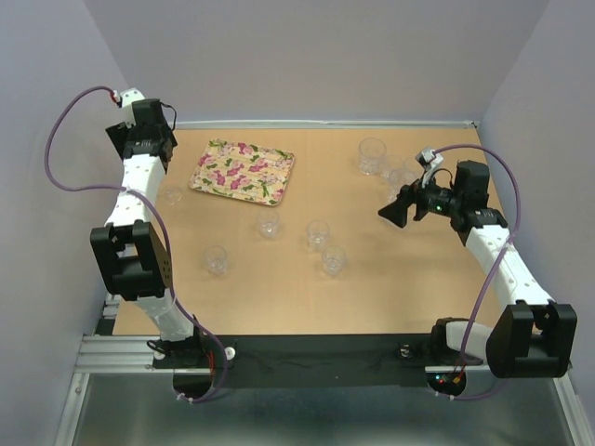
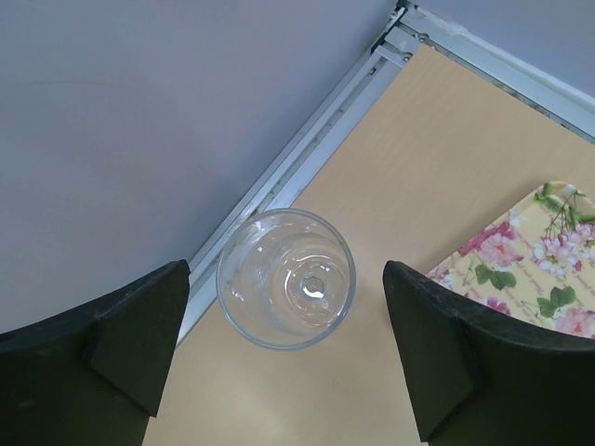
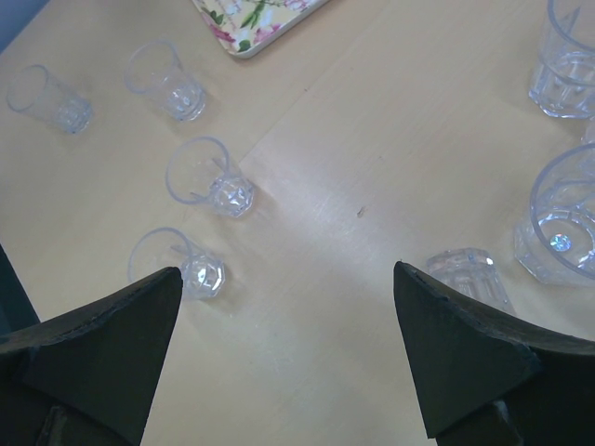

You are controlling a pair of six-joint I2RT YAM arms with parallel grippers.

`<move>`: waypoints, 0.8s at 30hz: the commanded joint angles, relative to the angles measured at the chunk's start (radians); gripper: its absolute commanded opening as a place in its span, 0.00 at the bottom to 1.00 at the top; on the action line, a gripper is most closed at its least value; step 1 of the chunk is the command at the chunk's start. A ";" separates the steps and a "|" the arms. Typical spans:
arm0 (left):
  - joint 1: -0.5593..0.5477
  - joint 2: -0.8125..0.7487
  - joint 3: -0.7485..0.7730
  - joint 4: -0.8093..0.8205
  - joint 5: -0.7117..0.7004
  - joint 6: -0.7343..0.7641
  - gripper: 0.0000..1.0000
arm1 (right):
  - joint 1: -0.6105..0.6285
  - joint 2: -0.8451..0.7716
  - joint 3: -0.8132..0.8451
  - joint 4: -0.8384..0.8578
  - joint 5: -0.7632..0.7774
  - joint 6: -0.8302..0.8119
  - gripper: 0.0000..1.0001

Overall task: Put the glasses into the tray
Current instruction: Grab a glass with a robot arm

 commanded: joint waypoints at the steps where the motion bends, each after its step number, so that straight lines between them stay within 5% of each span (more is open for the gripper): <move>1: 0.014 -0.003 -0.028 0.092 0.020 0.044 0.96 | 0.001 -0.027 -0.024 0.018 0.011 -0.014 1.00; 14: 0.040 -0.028 -0.107 0.197 0.085 0.062 0.78 | 0.001 -0.026 -0.022 0.018 0.024 -0.019 1.00; 24: 0.040 -0.106 -0.183 0.299 0.109 0.084 0.42 | 0.001 -0.026 -0.022 0.018 0.024 -0.017 1.00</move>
